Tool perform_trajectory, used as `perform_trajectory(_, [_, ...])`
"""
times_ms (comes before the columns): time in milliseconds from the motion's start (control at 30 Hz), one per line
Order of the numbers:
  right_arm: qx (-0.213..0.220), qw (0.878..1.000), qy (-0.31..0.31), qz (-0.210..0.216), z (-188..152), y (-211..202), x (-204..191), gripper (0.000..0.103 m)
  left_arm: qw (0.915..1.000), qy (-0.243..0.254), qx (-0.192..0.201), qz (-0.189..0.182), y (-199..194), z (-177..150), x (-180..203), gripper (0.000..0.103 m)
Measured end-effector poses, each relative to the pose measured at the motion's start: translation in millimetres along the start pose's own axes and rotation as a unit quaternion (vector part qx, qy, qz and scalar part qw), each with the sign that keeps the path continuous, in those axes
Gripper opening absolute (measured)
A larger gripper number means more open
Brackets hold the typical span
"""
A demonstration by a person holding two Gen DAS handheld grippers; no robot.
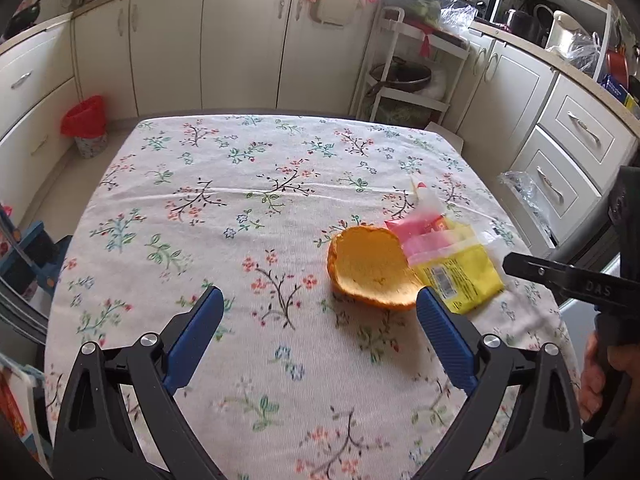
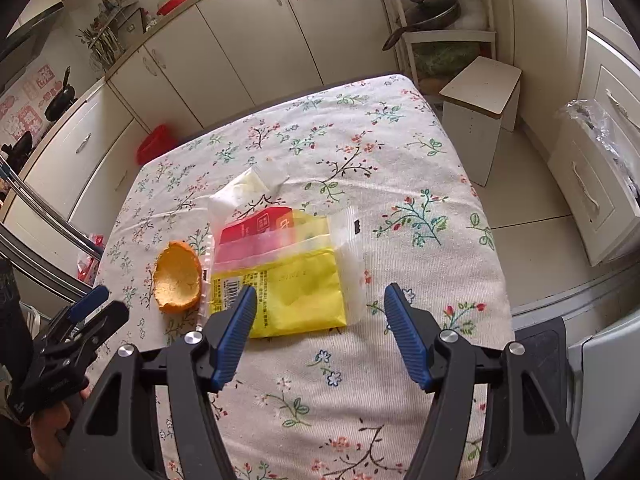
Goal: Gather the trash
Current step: 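Grasp the orange peel with the left tool while the right tool grasps the yellow-and-pink wrapper, then carry the peel and wrapper to the yellow basin and open both tools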
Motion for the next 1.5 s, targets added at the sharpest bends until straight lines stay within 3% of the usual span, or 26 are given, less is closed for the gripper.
perform_trajectory(367, [-0.015,1.0,-0.004,-0.003,8.4,15.7,0.3,0.061,0.9999,-0.008,-0.011,0.0,49.4,21.5,3.7,0.093])
perform_trajectory(433, [-0.018,1.0,-0.007,-0.004,9.5,18.8,-0.8,0.061,0.9999,-0.003,-0.011,-0.005,54.2,22.9,8.6,0.088])
perform_trajectory(633, [-0.02,1.0,-0.021,-0.011,11.0,25.0,-5.4,0.058,0.9995,-0.008,-0.017,-0.026,65.0,23.9,14.8,0.046])
perform_trajectory(700, [-0.02,0.999,-0.026,-0.013,11.8,26.0,-7.6,0.052,0.9993,-0.009,-0.024,-0.028,66.0,23.4,14.0,0.022])
perform_trajectory(800, [-0.028,0.999,-0.032,-0.004,11.5,27.8,-11.5,0.032,0.9988,-0.016,-0.031,-0.035,63.9,21.8,6.9,0.011])
perform_trajectory(867, [-0.032,0.999,-0.037,0.003,10.8,28.2,-14.8,0.016,0.9984,-0.024,-0.035,-0.038,59.2,20.2,-1.0,0.009])
perform_trajectory(967, [-0.034,0.998,-0.044,0.018,8.2,25.0,-21.1,0.008,0.9979,-0.038,-0.037,-0.037,48.7,18.1,-15.5,0.009])
perform_trajectory(1100, [-0.03,0.997,-0.048,0.049,4.7,15.7,-31.8,0.006,0.9981,-0.044,-0.032,-0.03,22.2,13.6,-34.6,0.009])
perform_trajectory(1333, [-0.038,0.992,-0.055,0.103,-10.0,-1.6,-54.7,0.005,0.9992,-0.011,-0.038,-0.002,-26.9,-5.3,-57.1,0.009])
perform_trajectory(1500, [-0.053,0.988,-0.074,0.128,-29.1,-12.7,-70.6,0.005,0.9987,-0.007,-0.05,-0.004,-50.4,-23.9,-64.7,0.009])
Point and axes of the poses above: each gripper's, at about its wrist camera, not at the fingertips, and y roughly the way its jaws point, x to its right, z to its top, the point moved 2 cm from there along y, roughly the way its jaws point, and after that the axes turned 7 degrees about -z, right-handed, at the moved point
